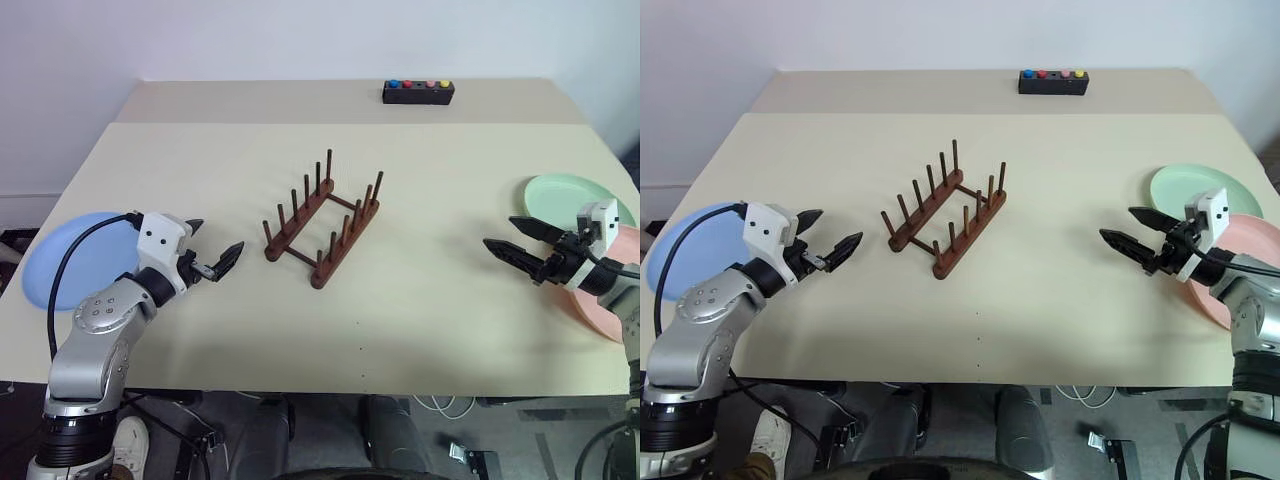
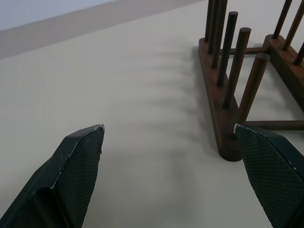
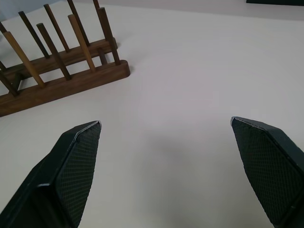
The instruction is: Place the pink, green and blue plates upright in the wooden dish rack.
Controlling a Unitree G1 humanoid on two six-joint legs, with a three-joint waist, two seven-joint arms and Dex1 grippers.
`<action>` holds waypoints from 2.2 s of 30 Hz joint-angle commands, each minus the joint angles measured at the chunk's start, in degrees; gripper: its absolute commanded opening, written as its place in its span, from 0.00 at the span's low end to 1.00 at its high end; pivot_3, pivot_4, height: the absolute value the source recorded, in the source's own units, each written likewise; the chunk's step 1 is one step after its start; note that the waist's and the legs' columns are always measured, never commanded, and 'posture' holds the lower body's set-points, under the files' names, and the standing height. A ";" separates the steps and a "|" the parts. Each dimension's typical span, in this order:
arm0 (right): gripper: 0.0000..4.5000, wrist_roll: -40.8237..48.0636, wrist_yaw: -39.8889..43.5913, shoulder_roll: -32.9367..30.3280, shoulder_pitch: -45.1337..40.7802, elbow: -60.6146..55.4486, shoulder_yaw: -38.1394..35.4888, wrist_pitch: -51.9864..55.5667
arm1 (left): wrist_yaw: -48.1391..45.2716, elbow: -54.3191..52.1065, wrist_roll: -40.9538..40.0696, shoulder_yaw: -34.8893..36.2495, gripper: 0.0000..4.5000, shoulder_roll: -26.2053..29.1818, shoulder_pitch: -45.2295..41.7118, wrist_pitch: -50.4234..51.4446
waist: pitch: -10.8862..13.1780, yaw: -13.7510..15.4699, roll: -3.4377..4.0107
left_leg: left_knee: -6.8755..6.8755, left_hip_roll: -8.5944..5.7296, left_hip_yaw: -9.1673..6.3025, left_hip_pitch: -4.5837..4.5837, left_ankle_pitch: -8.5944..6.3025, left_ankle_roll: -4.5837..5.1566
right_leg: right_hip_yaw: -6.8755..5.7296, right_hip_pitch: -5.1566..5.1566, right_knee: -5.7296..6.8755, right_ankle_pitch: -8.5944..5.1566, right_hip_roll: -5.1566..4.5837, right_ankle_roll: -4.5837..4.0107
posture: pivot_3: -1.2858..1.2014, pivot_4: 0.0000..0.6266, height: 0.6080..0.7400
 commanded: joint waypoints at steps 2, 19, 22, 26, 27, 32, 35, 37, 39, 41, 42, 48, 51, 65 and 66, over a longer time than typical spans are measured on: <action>0.99 0.62 -0.71 -1.25 0.87 -3.80 -2.22 -0.42 | -0.77 0.26 -0.02 -0.79 1.00 0.00 -1.75 -1.32 | 0.00 0.03 0.00 | -0.01 0.00 0.00 0.00 0.00 0.00 | 0.00 0.00 0.00 0.00 0.00 0.00 | 0.52 0.24 0.96; 0.99 -1.53 -2.77 0.49 1.59 -7.21 1.76 -0.98 | -6.72 -8.17 -6.68 -3.20 1.00 0.69 5.51 1.36 | 0.00 0.00 -0.01 | 0.01 0.00 0.00 0.00 0.00 0.00 | 0.00 0.03 -0.02 -0.04 -0.01 -0.07 | 0.52 0.24 0.96; 0.99 -1.19 -2.89 0.94 3.60 -10.22 2.43 -0.37 | -9.73 -10.69 -7.46 -7.00 1.00 2.46 7.43 2.97 | 0.00 0.07 0.00 | -0.04 0.01 0.01 0.00 -0.01 0.00 | 0.01 0.01 -0.02 -0.08 -0.01 -0.14 | 0.52 0.24 0.96; 0.99 -0.37 -4.33 2.13 6.85 -15.24 2.40 1.01 | -9.69 -9.46 -3.51 -14.94 1.00 1.77 4.76 2.97 | 0.00 0.48 -0.01 | 0.05 0.01 0.00 0.01 0.00 0.00 | 0.00 0.07 -0.02 -0.10 0.00 -0.18 | 0.52 0.24 0.96; 0.99 -0.24 -4.83 2.42 7.54 -16.46 2.30 1.35 | -9.84 -9.17 -2.70 -16.38 1.00 1.74 4.36 2.66 | 0.00 0.44 -0.01 | 0.07 0.00 0.00 0.01 0.00 0.00 | 0.00 0.10 -0.04 -0.11 -0.01 -0.18 | 0.52 0.24 0.96; 0.99 1.78 -7.39 4.26 12.80 -24.62 1.06 4.12 | -4.98 -0.79 4.16 -23.43 1.00 -3.32 -1.94 1.80 | -0.01 0.36 0.02 | -0.01 0.01 0.00 0.09 0.00 0.01 | 0.01 0.12 -0.05 -0.11 0.01 -0.17 | 0.52 0.24 0.96; 0.99 2.64 -8.89 5.15 16.12 -28.27 0.27 5.00 | -3.21 3.21 6.57 -26.37 1.00 -7.29 -4.83 1.79 | 0.01 0.42 -0.03 | 0.03 0.00 -0.01 0.10 -0.01 0.01 | 0.00 0.17 -0.07 -0.11 0.01 -0.14 | 0.52 0.24 0.96; 0.99 3.54 -10.00 5.70 17.61 -30.79 -0.13 5.82 | -2.33 4.72 7.31 -26.71 1.00 -9.02 -5.49 1.88 | 0.01 0.27 -0.03 | 0.03 -0.01 0.00 0.08 -0.01 0.01 | 0.01 0.19 -0.11 -0.10 -0.01 -0.12 | 0.52 0.24 0.96; 0.99 4.38 -11.08 6.29 18.83 -33.28 0.28 6.60 | -1.81 6.14 7.97 -27.26 1.00 -10.57 -5.93 1.18 | 0.00 0.31 -0.01 | -0.01 0.00 0.00 0.13 -0.02 0.02 | 0.01 0.18 -0.09 -0.10 -0.01 -0.11 | 0.52 0.24 0.96; 0.99 4.43 -11.76 6.90 19.32 -34.77 1.61 7.05 | -2.21 6.94 8.04 -27.66 1.00 -11.51 -5.68 0.75 | -0.01 0.31 0.00 | -0.01 0.00 0.00 0.17 -0.01 0.02 | 0.01 0.19 -0.06 -0.10 0.00 -0.12 | 0.52 0.24 0.96; 0.99 4.25 -12.22 7.28 19.44 -35.43 2.17 7.20 | -2.32 7.22 8.22 -27.63 1.00 -11.60 -5.45 0.51 | -0.01 0.33 -0.01 | 0.00 0.00 0.00 0.19 -0.01 0.02 | 0.01 0.22 -0.06 -0.11 0.00 -0.13 | 0.52 0.24 0.96; 1.00 4.34 -13.88 9.16 18.68 -37.23 4.26 7.33 | -1.18 9.11 8.21 -25.58 0.62 -12.96 -5.02 -0.51 | -0.02 0.43 -0.03 | 0.02 0.00 0.00 0.19 -0.02 0.02 | 0.01 0.26 -0.10 -0.12 -0.01 -0.14 | 0.52 0.24 0.96; 1.00 3.92 -13.56 9.92 17.60 -35.70 5.09 6.37 | -1.39 10.25 9.01 -25.55 0.29 -13.12 -5.52 -1.11 | -0.03 0.46 -0.01 | 0.00 0.00 0.00 0.21 -0.02 0.02 | 0.01 0.26 -0.10 -0.12 -0.01 -0.14 | 0.52 0.24 0.96; 1.00 -0.33 -13.21 8.87 20.96 -35.39 6.48 3.60 | -11.12 16.02 9.80 -25.48 0.18 -8.68 -12.50 -8.25 | -0.04 0.57 -0.04 | 0.02 0.00 -0.01 0.22 -0.02 0.02 | 0.00 0.29 -0.11 -0.13 -0.01 -0.16 | 0.52 0.24 0.96; 1.00 -0.59 -12.71 8.31 21.82 -35.31 6.01 3.31 | -14.50 18.04 9.64 -26.53 0.18 -8.22 -14.84 -9.57 | -0.04 0.61 -0.05 | 0.01 -0.01 -0.01 0.22 -0.02 0.02 | 0.00 0.29 -0.12 -0.13 -0.01 -0.16 | 0.52 0.24 0.96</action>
